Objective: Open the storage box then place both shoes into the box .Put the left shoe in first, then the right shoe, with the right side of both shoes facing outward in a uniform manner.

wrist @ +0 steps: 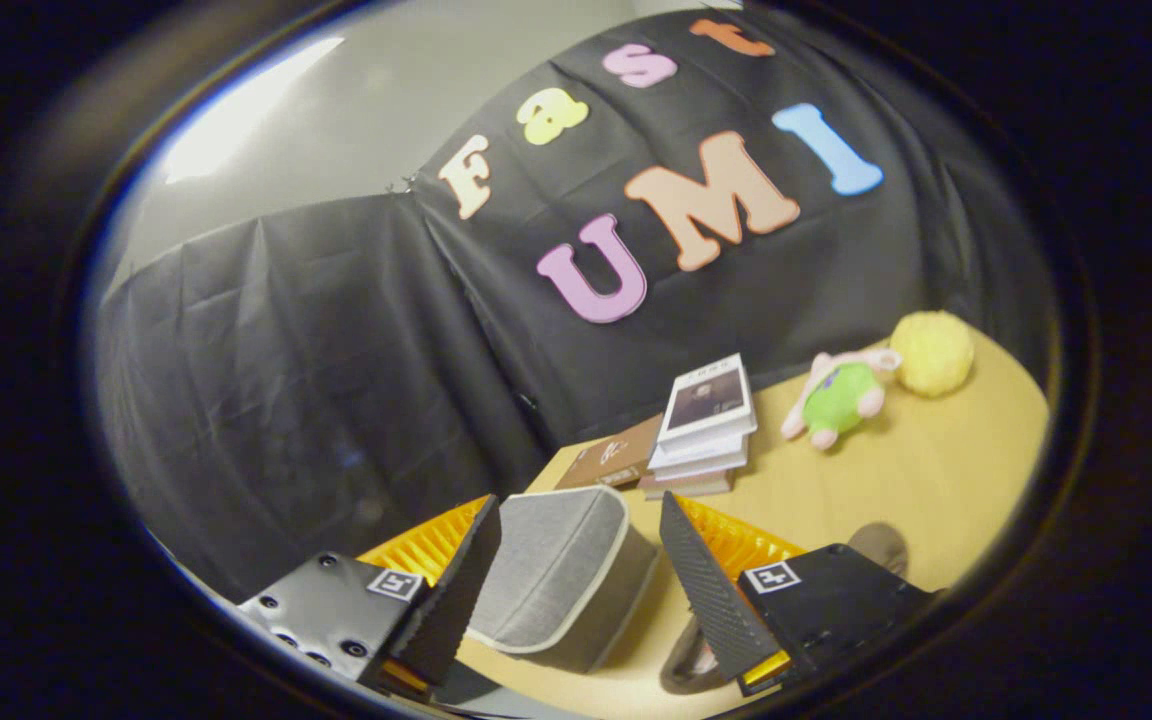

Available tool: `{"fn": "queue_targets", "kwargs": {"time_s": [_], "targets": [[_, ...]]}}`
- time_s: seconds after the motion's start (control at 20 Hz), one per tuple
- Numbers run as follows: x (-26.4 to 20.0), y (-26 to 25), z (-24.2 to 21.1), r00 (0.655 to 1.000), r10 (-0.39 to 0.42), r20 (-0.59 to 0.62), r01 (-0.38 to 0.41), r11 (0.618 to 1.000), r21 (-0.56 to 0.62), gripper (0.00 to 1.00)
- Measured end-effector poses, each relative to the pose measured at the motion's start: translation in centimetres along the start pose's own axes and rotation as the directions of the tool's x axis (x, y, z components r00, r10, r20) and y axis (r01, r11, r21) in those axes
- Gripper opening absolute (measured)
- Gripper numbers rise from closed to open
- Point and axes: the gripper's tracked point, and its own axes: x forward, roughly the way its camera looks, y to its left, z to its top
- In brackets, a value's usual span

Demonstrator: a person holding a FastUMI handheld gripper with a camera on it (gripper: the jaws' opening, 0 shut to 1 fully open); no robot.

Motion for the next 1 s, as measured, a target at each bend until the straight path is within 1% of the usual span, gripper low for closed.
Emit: {"fn": "queue_targets", "kwargs": {"time_s": [0.15,0.35,0.45,0.6,0.75,0.9,1.0], "targets": [[0.5,-0.2,-2.3,0.995,0.049,-0.081,-0.036,0.987,0.159,1.00],[1.5,-0.2,-5.6,0.979,0.121,-0.167,-0.063,0.947,0.314,1.00],[2.2,0.1,-7.5,0.963,0.171,-0.211,-0.079,0.919,0.385,1.00],[2.6,0.5,-9.2,0.939,0.245,-0.241,-0.100,0.865,0.491,1.00],[3.2,0.6,-11.8,0.909,0.299,-0.292,-0.088,0.820,0.566,1.00],[3.8,-0.5,-14.4,0.890,0.299,-0.345,-0.044,0.808,0.587,0.99],[3.9,-0.3,-15.7,0.873,0.319,-0.368,-0.029,0.788,0.615,0.98]]}}
